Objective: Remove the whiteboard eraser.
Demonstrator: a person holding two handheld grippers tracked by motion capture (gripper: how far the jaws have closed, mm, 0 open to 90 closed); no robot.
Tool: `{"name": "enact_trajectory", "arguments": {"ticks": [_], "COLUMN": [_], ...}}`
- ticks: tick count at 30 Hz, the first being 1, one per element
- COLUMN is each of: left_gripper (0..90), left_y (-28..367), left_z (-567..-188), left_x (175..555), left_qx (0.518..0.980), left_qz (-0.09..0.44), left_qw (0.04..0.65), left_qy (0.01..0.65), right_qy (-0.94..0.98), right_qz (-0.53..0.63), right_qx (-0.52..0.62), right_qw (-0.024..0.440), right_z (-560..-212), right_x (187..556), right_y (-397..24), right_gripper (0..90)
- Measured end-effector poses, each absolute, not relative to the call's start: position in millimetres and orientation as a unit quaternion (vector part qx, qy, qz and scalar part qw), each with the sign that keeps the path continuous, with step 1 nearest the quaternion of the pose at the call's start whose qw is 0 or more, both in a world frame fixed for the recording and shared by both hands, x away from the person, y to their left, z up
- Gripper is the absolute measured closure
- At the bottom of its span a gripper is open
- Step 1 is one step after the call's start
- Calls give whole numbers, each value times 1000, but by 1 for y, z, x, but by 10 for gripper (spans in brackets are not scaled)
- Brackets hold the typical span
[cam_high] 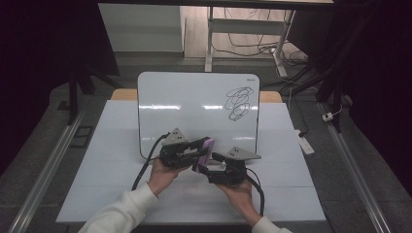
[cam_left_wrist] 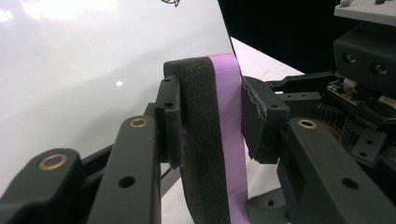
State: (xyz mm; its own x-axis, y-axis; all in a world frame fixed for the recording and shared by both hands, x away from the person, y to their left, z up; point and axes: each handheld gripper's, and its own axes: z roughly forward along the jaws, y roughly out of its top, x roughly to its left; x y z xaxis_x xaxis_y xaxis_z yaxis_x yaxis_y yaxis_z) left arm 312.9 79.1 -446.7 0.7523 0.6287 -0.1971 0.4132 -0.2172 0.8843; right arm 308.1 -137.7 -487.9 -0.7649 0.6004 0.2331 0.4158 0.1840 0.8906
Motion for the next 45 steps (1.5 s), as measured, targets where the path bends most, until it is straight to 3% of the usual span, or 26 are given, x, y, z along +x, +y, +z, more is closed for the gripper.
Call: {"name": "enact_trajectory", "arguments": {"ticks": [7, 16, 20, 28, 45], "left_gripper": [614, 619, 610, 338, 242], "left_y": [77, 76, 79, 101, 221], "left_z": [-447, -448, -448, -440, -486], "left_x": [311, 309, 311, 309, 244], "left_qx": [774, 776, 775, 771, 795], "left_qz": [94, 88, 84, 84, 123], "left_qw": [532, 534, 538, 544, 441], "left_qy": [330, 325, 322, 320, 399], "right_qy": [759, 758, 766, 780, 759], "right_qz": [547, 549, 539, 516, 512], "right_qx": [341, 342, 333, 305, 323], "right_qw": [89, 82, 112, 178, 241], "right_z": [-488, -489, -485, -474, -448], "right_x": [307, 309, 307, 304, 315], "right_y": [-137, -139, -142, -150, -191], "right_gripper": [313, 331, 367, 387, 398]}}
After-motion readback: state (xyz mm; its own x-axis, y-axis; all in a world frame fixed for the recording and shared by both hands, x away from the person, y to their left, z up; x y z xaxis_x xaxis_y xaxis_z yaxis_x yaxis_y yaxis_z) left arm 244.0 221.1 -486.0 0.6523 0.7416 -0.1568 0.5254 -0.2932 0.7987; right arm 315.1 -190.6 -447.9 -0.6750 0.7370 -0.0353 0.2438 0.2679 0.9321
